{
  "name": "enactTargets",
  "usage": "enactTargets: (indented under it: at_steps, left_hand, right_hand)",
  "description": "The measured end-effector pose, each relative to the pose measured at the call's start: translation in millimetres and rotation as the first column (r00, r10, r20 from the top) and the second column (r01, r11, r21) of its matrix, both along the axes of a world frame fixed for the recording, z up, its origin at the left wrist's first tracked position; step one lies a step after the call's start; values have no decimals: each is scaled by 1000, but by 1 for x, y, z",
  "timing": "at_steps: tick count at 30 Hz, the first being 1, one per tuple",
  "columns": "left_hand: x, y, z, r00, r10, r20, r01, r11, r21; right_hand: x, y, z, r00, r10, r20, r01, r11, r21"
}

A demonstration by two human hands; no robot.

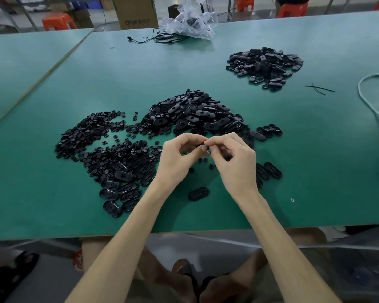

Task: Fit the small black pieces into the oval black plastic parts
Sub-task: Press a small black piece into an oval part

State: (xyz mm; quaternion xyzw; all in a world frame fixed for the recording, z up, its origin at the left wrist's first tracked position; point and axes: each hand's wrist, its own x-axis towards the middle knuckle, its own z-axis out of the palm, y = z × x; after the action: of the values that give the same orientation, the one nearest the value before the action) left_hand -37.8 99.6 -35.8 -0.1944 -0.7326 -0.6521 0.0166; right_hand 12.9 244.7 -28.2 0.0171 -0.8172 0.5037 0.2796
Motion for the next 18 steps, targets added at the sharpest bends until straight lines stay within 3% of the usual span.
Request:
enactTargets:
  at_steps: [18]
  left_hand:
    - [1,0,1,1000,-11,-25,12,999,33]
  right_hand:
    - [-1,1,-4,999,7,-40,-7,1000,-1]
